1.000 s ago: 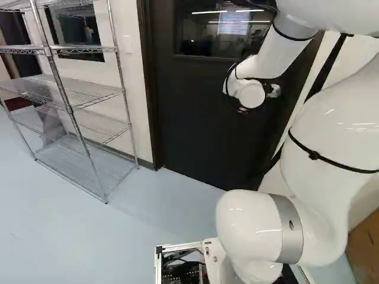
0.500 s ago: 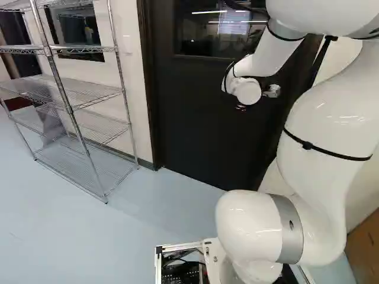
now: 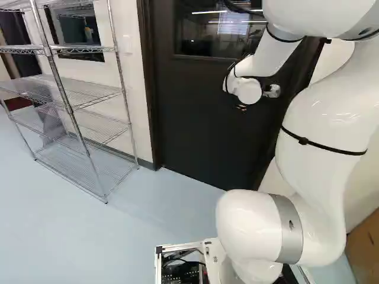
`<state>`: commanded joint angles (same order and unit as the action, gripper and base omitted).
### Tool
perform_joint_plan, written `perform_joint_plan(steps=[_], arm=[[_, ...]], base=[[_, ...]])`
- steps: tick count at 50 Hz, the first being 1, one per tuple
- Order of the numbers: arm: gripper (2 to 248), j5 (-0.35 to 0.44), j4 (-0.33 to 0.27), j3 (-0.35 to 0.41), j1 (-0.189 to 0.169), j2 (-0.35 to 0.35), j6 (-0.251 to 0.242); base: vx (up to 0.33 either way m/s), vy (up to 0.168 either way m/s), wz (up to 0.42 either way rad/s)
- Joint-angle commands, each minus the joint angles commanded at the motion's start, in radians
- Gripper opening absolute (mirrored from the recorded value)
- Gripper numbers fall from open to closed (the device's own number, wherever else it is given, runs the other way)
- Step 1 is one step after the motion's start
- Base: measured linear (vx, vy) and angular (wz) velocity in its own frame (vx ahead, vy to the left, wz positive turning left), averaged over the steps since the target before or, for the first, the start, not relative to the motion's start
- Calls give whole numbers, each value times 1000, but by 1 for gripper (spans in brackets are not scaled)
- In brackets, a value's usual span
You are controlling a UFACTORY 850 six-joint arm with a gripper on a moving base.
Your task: Open the door and move inside
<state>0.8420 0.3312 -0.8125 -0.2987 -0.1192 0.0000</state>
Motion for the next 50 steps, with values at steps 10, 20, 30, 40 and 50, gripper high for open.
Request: perform_joint_plan(steps=[10, 20, 30, 40, 50], arm=[[247, 0, 0, 6, -2, -15, 0], [247, 0, 0, 10, -5, -32, 0], [247, 0, 0, 16, -5, -48, 0], [247, 0, 0, 20, -9, -66, 0], [247, 0, 0, 18, -16, -88, 0]], base=[[0, 0, 0], [0, 0, 0], [0, 0, 0], [0, 0, 0], [0, 0, 0]])
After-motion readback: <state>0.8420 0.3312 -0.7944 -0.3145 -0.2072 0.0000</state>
